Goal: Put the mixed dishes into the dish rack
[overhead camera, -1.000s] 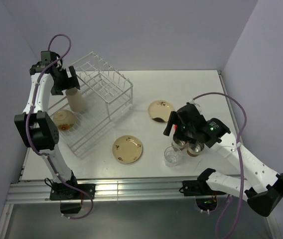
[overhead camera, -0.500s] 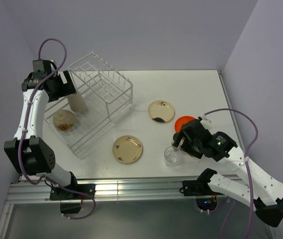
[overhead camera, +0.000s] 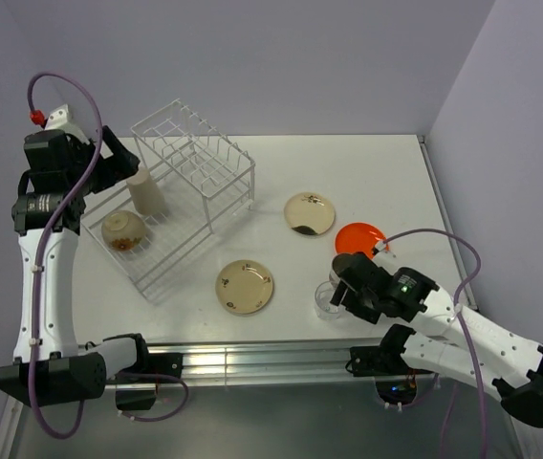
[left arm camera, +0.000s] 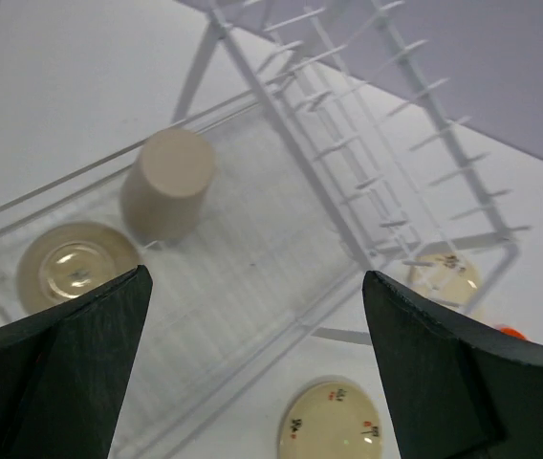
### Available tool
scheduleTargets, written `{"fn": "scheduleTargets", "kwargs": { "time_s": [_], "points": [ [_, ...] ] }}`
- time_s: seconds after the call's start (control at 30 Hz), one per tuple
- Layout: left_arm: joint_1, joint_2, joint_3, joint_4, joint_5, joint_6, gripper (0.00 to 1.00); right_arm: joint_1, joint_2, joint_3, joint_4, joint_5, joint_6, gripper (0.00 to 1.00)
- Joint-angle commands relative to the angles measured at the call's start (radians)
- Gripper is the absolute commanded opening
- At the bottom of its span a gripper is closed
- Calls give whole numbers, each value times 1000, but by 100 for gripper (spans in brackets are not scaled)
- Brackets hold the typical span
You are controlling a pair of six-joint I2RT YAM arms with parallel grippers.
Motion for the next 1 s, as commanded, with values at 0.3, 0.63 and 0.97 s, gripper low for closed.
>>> {"fn": "scheduleTargets", "kwargs": {
  "time_s": [0.3,0.63,0.97],
  "points": [
    [-35,-132,-178,241,441,-164,99,37,50,-84,149,71,78,36],
    [-136,-224,-384,580,676,-388,99,60,77,81,155,119,-18,0],
    [-322,-176,-529,941,797,-683,99,-19,135,424,418,-316,-363,0]
  ]
}}
